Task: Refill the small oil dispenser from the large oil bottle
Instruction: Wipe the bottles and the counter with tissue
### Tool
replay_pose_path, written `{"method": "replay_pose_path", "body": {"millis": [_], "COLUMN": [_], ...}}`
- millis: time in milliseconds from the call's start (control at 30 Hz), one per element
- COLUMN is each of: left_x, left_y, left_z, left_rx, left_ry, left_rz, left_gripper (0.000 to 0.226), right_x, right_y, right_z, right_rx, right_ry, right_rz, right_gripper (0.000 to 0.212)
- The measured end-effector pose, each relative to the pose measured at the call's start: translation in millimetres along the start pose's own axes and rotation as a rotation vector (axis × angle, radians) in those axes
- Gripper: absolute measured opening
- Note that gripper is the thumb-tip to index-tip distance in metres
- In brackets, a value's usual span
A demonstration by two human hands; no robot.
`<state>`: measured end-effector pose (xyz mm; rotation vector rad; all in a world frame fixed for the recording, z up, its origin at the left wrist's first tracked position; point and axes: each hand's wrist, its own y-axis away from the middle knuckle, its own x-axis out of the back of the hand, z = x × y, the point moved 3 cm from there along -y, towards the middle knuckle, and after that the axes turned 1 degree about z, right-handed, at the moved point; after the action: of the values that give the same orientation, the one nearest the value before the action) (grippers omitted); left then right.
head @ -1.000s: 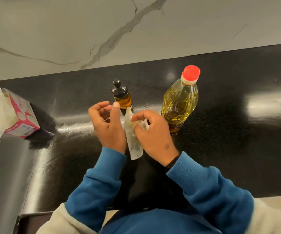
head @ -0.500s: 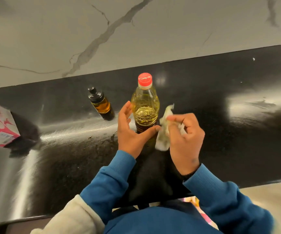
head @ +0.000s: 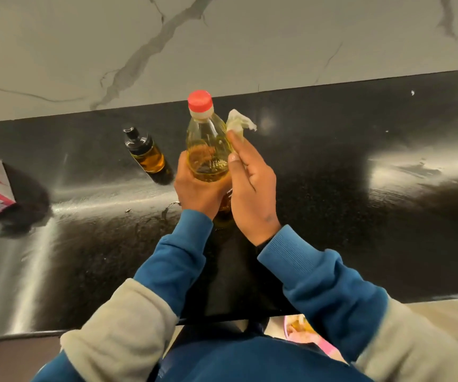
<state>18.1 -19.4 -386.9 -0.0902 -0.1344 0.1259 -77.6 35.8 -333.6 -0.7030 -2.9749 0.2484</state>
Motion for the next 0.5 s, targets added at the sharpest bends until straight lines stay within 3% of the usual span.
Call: {"method": "replay_pose_path", "body": {"millis": [233, 500], "left_x": [11, 27], "left_y": [-6, -17], "left_z": [54, 98], "left_rx": [-0.081, 0.018], "left_ry": [0.183, 0.427], "left_rz": [-0.030, -0.040], "left_gripper": [0.076, 0.054], "right_x": [19, 28], "right_y": [-20, -5], "right_z": [-4, 14], "right_rx": [-0.088, -0.162], "right_ry": [-0.160, -0.189], "right_rz": [-0.098, -0.170], "right_gripper": [0.037, 0.035]}}
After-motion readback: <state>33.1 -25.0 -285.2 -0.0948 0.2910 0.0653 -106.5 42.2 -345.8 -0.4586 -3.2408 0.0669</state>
